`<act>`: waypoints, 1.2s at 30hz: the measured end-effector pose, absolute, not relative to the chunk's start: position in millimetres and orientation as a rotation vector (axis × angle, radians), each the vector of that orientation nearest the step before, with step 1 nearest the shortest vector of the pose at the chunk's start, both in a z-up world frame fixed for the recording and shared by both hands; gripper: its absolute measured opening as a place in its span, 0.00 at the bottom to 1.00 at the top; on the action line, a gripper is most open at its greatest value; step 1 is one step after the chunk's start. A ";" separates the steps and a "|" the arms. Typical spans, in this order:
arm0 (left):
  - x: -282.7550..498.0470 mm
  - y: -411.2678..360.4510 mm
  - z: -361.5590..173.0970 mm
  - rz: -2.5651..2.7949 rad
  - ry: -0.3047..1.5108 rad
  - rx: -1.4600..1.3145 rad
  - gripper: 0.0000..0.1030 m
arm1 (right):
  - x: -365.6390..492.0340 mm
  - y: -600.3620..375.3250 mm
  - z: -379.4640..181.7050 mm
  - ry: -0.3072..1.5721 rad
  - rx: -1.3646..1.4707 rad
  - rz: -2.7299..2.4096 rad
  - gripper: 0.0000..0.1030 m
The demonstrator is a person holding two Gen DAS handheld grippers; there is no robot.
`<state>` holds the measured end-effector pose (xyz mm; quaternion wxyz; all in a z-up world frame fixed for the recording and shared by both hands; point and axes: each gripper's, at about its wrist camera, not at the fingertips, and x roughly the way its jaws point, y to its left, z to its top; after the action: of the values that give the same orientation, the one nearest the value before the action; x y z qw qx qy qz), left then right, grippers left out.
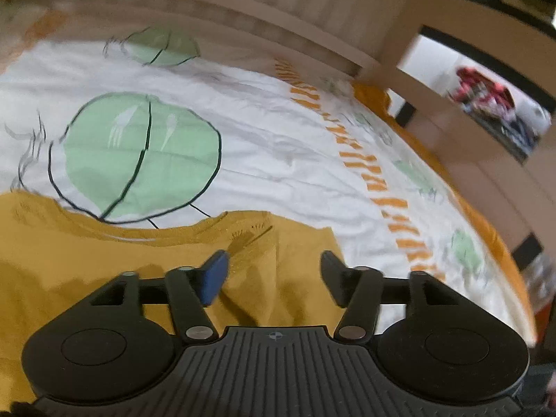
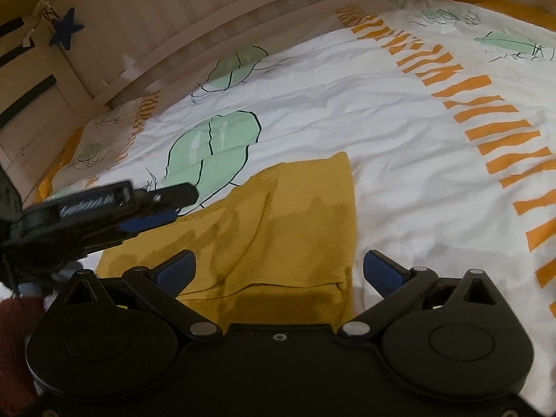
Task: Fold small clothes
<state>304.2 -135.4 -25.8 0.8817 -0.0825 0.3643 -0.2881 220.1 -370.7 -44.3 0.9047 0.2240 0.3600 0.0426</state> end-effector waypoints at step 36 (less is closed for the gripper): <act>287.8 21.1 -107.3 -0.180 0.672 -0.077 0.79 | 218.2 -320.0 -61.6 0.663 0.211 0.143 0.99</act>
<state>287.8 21.1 -107.3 0.9394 -0.0378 0.3290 -0.0883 218.2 -320.0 -61.6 0.9375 0.1033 0.3248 0.0699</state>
